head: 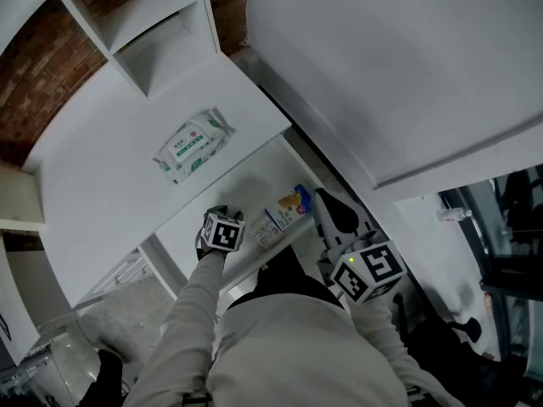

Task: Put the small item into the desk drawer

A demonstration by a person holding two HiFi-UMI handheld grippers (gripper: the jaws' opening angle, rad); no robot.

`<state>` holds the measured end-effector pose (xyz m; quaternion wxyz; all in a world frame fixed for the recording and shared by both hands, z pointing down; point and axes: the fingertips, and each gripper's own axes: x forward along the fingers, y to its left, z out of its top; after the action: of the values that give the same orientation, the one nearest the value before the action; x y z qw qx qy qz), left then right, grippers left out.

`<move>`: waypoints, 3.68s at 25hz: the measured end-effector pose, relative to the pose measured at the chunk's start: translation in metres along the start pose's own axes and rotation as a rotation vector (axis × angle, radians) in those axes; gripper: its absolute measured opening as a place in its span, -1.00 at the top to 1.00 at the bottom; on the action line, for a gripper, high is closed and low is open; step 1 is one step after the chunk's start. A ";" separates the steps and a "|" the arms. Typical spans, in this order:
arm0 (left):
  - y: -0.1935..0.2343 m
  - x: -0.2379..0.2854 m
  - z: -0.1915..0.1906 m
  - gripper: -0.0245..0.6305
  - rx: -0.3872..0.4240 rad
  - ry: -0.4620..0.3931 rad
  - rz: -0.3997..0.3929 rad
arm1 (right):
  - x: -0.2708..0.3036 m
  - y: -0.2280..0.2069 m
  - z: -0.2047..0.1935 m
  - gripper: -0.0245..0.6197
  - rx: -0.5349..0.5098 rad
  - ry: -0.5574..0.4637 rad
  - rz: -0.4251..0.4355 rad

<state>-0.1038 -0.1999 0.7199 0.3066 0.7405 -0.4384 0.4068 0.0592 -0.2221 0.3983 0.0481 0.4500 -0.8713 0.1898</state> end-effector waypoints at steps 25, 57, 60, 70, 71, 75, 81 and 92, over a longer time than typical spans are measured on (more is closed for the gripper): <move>0.004 -0.025 0.022 0.27 -0.032 -0.087 0.000 | 0.006 0.013 -0.005 0.84 0.000 0.016 0.040; 0.011 -0.227 0.111 0.59 -0.075 -0.669 0.108 | -0.004 0.054 -0.008 0.84 -0.023 -0.004 0.073; 0.010 -0.238 0.110 0.61 -0.074 -0.695 0.118 | -0.006 0.056 -0.008 0.84 -0.026 -0.007 0.077; 0.011 -0.265 0.098 0.68 -0.095 -0.741 0.151 | -0.014 0.064 -0.008 0.84 -0.036 -0.019 0.081; 0.011 -0.267 0.097 0.69 -0.096 -0.745 0.155 | -0.015 0.065 -0.008 0.84 -0.037 -0.020 0.082; 0.011 -0.277 0.093 0.76 -0.096 -0.761 0.179 | -0.017 0.067 -0.008 0.84 -0.045 -0.021 0.083; 0.015 -0.288 0.083 0.84 -0.105 -0.775 0.202 | -0.020 0.072 -0.008 0.84 -0.056 -0.022 0.087; 0.020 -0.301 0.062 0.85 -0.160 -0.788 0.224 | -0.023 0.078 -0.010 0.84 -0.085 -0.024 0.082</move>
<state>-0.1866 -0.1385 0.4300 0.1259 0.7610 -0.6303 0.0878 0.0092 -0.1597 0.3793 0.0490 0.4139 -0.8967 0.1493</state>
